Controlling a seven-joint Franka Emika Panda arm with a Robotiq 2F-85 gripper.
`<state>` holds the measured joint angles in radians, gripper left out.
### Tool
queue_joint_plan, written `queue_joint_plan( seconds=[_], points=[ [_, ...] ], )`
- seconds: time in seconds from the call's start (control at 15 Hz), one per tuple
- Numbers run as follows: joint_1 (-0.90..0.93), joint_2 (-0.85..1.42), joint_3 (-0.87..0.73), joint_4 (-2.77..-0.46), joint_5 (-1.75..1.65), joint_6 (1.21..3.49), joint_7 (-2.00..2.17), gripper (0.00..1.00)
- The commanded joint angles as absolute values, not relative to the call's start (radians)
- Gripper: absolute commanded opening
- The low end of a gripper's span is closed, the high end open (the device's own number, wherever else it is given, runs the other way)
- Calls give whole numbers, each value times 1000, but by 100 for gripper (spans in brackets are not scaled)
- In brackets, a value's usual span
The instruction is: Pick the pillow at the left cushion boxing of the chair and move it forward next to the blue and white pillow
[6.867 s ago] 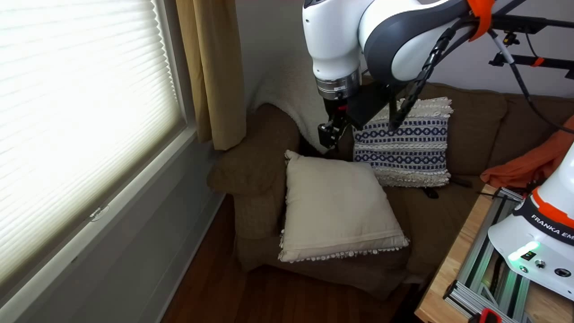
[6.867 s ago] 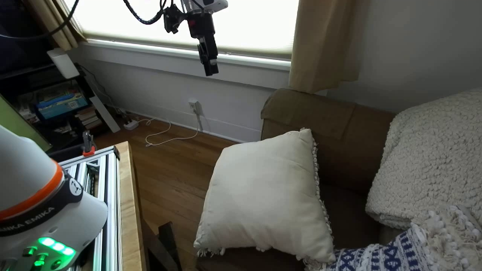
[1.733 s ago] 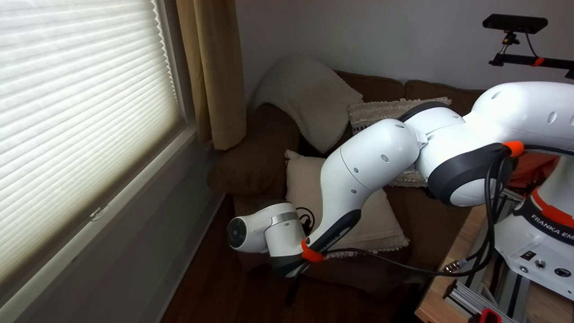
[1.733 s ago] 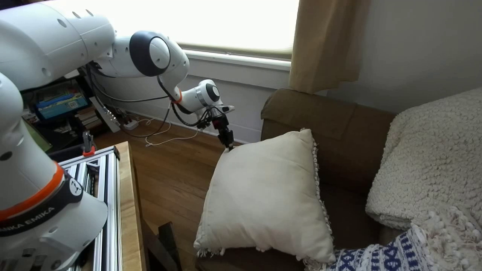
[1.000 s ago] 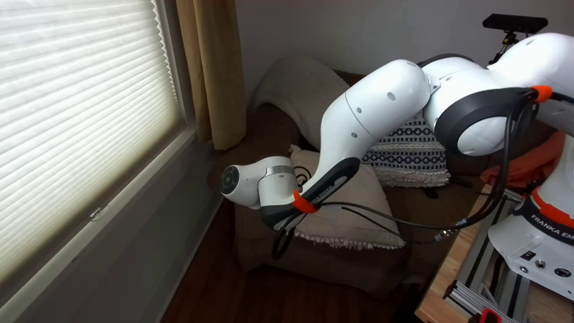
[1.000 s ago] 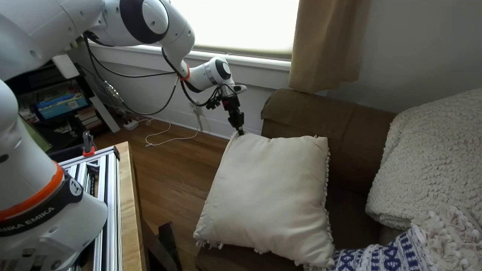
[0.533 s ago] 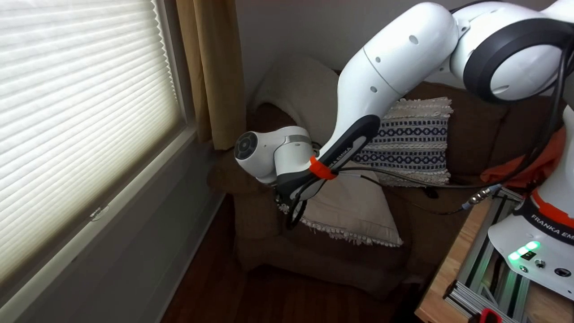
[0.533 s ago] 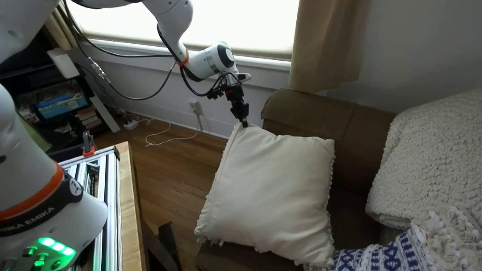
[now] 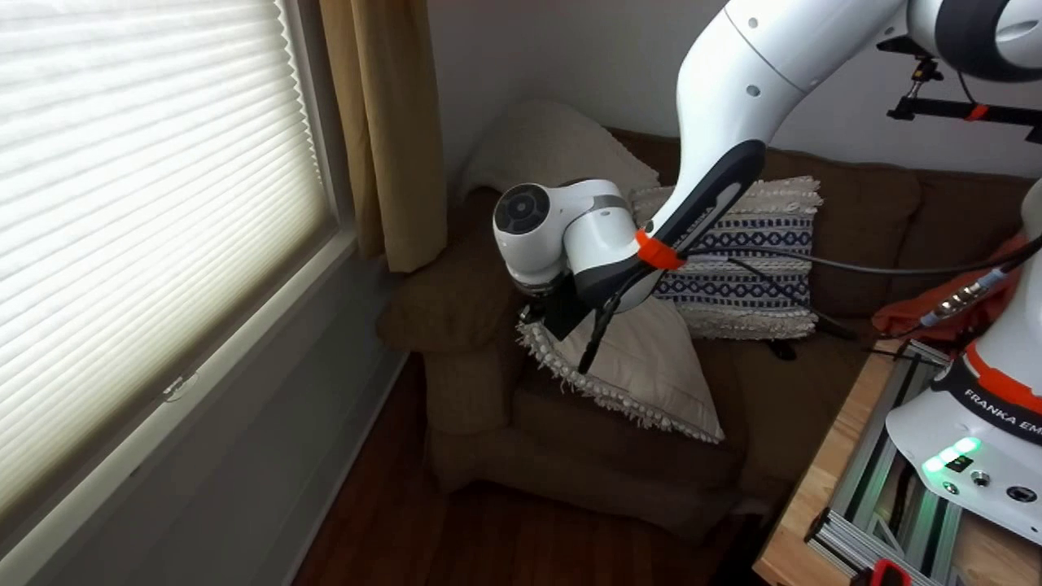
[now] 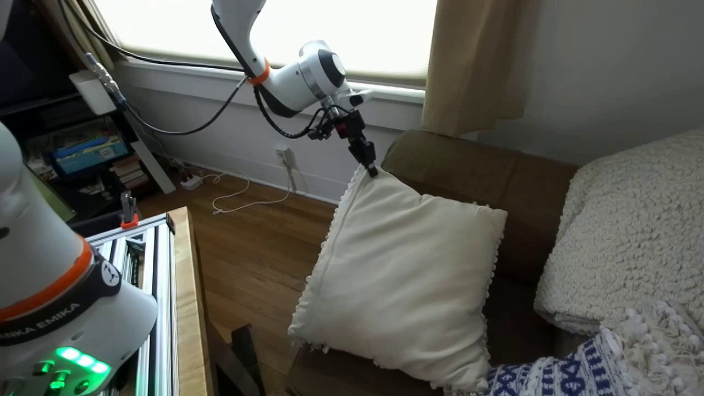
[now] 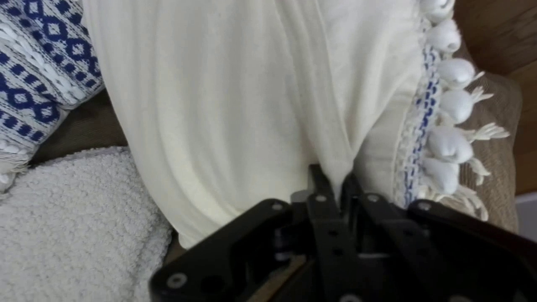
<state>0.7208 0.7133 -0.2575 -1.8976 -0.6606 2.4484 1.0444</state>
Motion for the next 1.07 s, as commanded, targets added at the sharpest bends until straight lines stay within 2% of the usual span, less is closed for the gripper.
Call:
queue_joint_plan(
  seconds=[0.0,0.4,0.73,0.87,0.93,1.0],
  points=[
    [809,516,-393,-2142,-838,2542,1307,2],
    [990,276,-647,-2354,-1185,2496,1748,2],
    [1058,31,-758,-2527,-1448,2265,2057,2],
    [1049,-69,-776,-2597,-1512,2183,2110,2],
    [843,69,-541,-2493,-1445,2245,2052,9],
    [841,32,-551,-2526,-1462,2227,2070,9]
  ],
)
